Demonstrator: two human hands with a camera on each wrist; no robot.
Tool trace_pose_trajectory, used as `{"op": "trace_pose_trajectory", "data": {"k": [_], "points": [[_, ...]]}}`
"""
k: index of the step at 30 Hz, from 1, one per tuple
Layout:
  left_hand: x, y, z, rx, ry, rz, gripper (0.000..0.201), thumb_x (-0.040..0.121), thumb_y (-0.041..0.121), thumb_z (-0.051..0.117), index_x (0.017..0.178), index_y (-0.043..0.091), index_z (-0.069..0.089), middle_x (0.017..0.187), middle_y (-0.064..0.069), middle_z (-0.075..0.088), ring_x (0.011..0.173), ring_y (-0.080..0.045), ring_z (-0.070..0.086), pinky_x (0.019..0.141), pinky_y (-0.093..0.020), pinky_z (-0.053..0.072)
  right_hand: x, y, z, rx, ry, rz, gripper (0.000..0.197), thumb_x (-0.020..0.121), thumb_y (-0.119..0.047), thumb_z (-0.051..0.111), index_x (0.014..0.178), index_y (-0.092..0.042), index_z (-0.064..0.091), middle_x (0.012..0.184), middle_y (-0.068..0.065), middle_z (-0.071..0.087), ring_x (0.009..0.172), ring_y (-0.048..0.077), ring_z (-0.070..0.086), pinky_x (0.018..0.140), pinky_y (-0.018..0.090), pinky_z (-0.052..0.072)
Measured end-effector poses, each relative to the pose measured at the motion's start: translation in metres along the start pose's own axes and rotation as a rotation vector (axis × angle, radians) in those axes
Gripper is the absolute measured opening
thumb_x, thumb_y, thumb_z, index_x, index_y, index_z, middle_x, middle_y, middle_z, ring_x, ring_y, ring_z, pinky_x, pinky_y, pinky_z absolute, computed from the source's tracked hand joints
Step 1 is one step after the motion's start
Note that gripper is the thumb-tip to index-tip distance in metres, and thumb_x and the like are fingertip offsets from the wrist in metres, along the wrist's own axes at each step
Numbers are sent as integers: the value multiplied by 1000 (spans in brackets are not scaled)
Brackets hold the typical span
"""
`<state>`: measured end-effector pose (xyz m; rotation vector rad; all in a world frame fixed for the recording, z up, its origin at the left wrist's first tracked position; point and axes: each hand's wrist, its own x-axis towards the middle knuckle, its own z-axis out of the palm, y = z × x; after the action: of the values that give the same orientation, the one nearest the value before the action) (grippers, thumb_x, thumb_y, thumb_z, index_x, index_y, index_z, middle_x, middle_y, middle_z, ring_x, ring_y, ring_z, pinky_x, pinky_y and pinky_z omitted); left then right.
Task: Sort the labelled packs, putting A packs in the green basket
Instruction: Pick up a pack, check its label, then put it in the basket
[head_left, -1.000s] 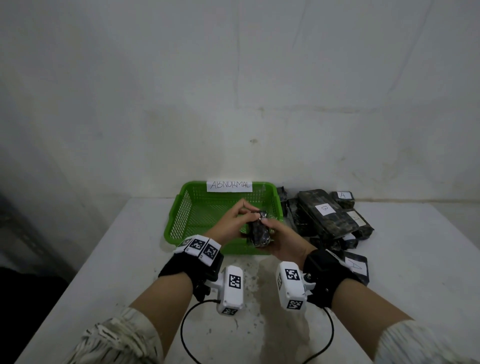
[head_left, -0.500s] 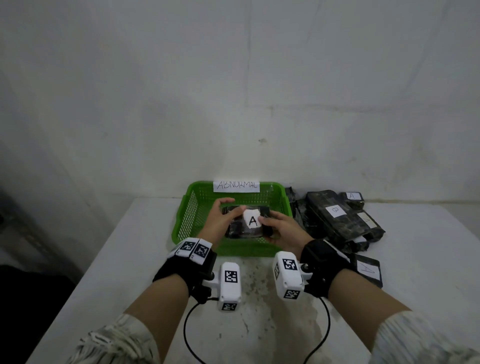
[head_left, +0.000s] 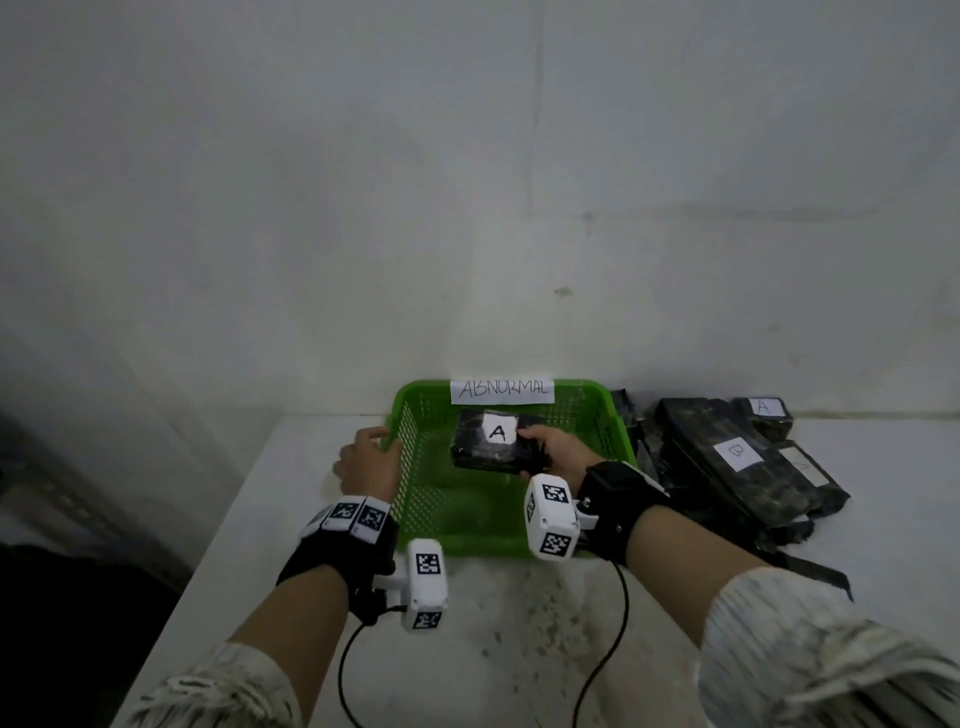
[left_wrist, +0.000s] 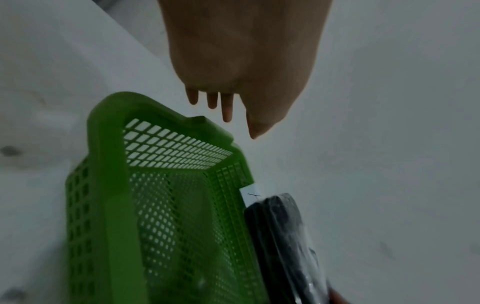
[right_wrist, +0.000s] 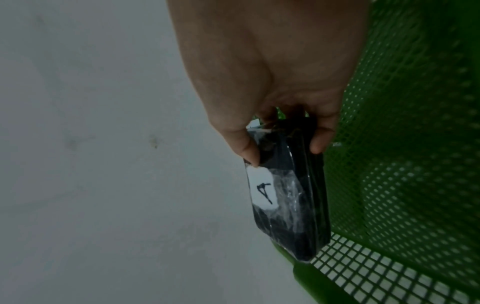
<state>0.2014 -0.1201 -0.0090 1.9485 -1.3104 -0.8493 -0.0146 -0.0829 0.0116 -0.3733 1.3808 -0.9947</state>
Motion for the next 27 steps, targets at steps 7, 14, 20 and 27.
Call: {"op": "trace_pose_trajectory", "data": {"k": [7,14,20,27], "points": [[28,-29,18,-41,-193,-5,45,95,34,48,133,12,40,121,-14,57,100,-26,55,82,-28,39,54,-10,32,-107,90,52,34,92,-11,60,119,9,55,85,15,60,68,27,56,54,36,45],[32,-39,26,-5,-138,85,31,99,20,36,127,10,43,115,-17,60,100,-29,57,81,-32,42,101,-3,58,-179,98,93,46,88,-13,66,126,10,52,121,21,61,81,32,59,54,37,45],[33,-42,30,63,-108,100,29,99,22,36,125,11,43,109,-18,61,94,-31,59,74,-32,41,122,10,69,-280,106,83,43,86,-12,68,121,9,57,118,23,63,102,41,62,83,50,54],[33,-40,29,92,-103,89,29,99,21,36,125,10,42,112,-20,60,98,-32,58,79,-35,43,114,10,64,-367,49,74,54,85,-15,69,131,6,49,126,23,58,108,40,58,91,47,49]]}}
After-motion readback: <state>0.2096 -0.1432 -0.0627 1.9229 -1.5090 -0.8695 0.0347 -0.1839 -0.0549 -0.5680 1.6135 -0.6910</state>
